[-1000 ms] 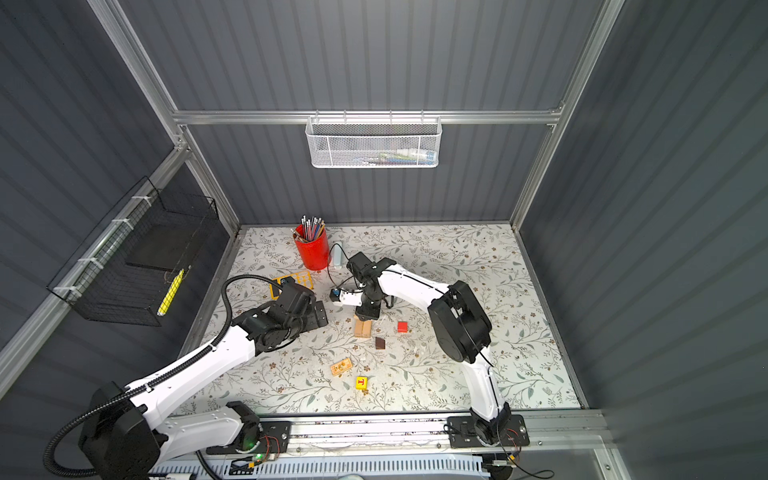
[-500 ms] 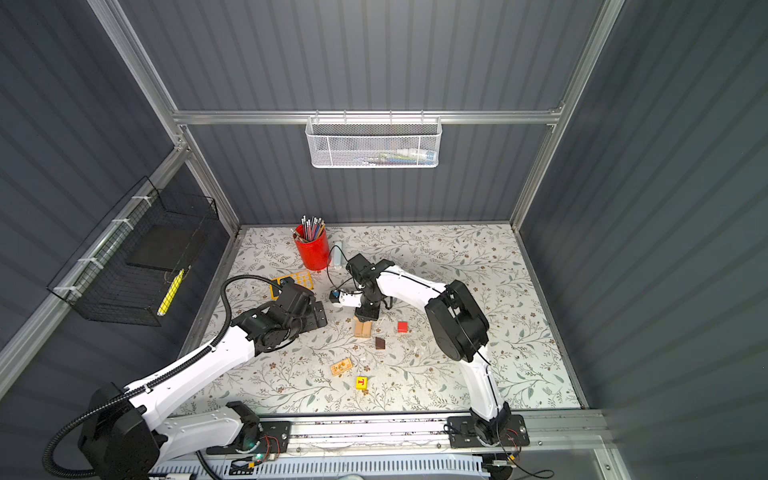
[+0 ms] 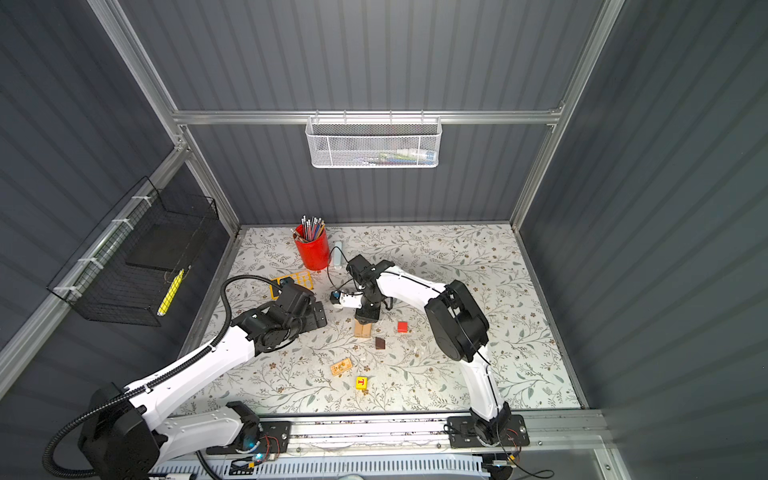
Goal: Build the wood block tower
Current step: 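Lower the ox picture tile against the block group and open the right gripper, then move the open right gripper over the dragon picture tile on the table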
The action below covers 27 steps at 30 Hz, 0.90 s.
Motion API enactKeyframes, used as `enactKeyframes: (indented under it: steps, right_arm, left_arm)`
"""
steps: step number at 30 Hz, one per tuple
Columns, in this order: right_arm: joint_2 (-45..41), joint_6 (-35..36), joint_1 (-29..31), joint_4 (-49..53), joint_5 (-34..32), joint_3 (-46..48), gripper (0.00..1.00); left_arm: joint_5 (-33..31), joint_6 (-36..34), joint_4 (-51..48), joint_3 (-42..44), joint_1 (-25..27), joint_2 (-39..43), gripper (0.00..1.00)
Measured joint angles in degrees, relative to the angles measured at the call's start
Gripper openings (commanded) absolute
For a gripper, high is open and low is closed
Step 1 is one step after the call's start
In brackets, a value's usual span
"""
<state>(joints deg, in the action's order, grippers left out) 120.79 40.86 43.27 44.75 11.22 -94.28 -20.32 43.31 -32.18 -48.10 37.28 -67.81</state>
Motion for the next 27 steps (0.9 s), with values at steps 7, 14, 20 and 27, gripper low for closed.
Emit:
enactKeyframes:
  steps: [7, 14, 20, 27]
  right_arm:
    - [-3.08, -2.84, 0.00, -0.24, 1.07, 0.00, 0.64]
    - [-12.33, -13.64, -0.48, -4.02, 1.79, 2.62, 0.75]
    - [-22.71, -27.08, -0.83, -9.84, 0.50, 11.23, 0.85]
    - [-27.98, -42.71, 2.01, -11.10, -6.54, 17.70, 0.99]
  left_arm:
    - [-0.39, -0.02, -0.22, -0.07, 0.00, 0.11, 0.99]
    - [-1.09, 0.00, -2.27, -0.44, 0.00, 3.08, 0.99]
    - [-1.60, 1.07, -4.76, -0.44, 0.00, 6.58, 0.99]
    - [-2.23, 3.52, -8.92, -0.42, 0.00, 11.87, 0.99]
